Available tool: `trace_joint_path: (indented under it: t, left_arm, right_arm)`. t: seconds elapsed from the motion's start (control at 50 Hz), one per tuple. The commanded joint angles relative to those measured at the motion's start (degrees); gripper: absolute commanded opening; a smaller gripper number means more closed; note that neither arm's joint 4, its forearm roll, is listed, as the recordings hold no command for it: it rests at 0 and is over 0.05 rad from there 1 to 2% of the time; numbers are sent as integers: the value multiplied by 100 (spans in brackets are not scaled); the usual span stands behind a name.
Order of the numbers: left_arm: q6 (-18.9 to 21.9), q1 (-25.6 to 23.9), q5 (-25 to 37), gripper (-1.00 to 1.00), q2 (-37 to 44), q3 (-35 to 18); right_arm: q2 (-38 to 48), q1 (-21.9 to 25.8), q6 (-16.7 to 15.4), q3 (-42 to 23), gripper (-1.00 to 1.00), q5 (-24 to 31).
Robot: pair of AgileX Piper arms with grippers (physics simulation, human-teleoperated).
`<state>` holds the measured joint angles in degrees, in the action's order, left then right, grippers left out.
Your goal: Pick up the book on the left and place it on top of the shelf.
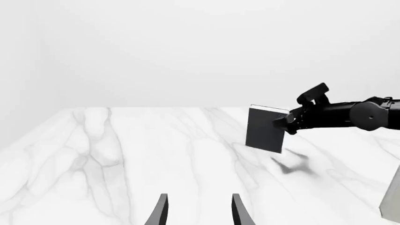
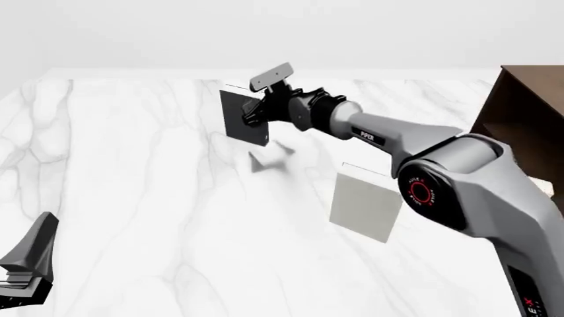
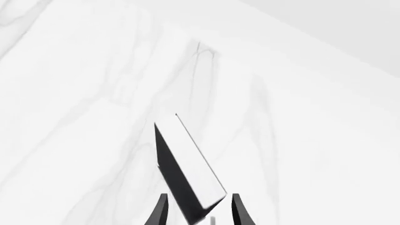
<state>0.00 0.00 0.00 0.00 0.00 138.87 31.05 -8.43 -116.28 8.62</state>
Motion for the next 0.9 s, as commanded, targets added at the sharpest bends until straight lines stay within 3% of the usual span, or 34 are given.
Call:
trace_joint_path:
  t: [0.02, 0.48, 0.72, 0.74, 0.9]
  left_arm:
    - [0, 0, 0, 100, 0, 0]
    - [0, 0, 0, 100, 0, 0]
    - [0, 0, 0, 100, 0, 0]
    - [0, 0, 0, 100, 0, 0]
    - [0, 0, 0, 100, 0, 0]
  right_arm:
    - [289, 3, 16, -305, 100, 83]
    - [803, -22, 31, -1054, 100, 387]
    - [805, -23, 45, -1015, 100, 337]
    - [793, -29, 49, -994, -100, 318]
    - [543, -34, 61, -600, -100, 79]
